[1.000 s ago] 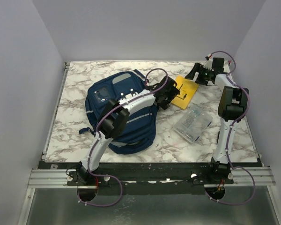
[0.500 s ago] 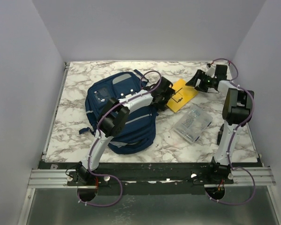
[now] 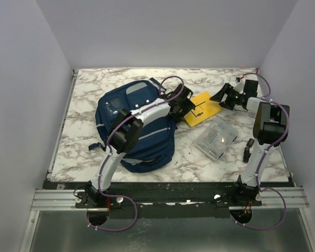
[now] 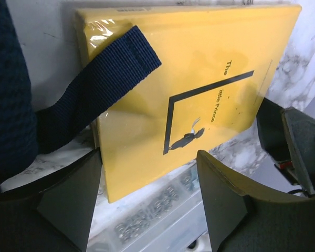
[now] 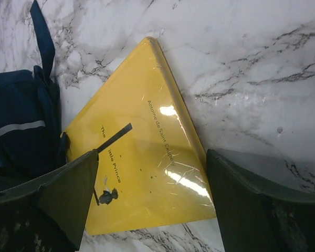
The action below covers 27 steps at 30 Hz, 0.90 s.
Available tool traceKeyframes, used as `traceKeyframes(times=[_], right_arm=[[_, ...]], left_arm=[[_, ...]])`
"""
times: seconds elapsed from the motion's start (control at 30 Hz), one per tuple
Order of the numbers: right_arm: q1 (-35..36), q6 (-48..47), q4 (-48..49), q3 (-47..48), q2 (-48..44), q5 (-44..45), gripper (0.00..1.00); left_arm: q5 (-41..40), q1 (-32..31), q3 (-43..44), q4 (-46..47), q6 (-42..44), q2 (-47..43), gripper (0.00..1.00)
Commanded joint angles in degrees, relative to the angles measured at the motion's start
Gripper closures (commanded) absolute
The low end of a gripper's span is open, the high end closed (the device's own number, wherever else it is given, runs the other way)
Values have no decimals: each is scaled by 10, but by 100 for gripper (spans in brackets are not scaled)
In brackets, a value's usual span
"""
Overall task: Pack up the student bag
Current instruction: Pick up the book from the center of the board.
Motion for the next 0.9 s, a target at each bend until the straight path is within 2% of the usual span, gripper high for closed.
traceKeyframes(times=[0.0,0.4,0.6,0.87], right_arm=[[28,73,-4,-44,-24,-110,17],[46,86,18,-90,-47,-84,19],[97,85,26,-104,-50,-82,19],[161,101,56,-156,-84,-71,20]], left_arm=[[14,-21,33,65,65,-81,28],[46,-30,54,37,106,-106,29],[19,-33,-29,40,121,-166,28],[-36,-29,-187,43,146,-277,28]])
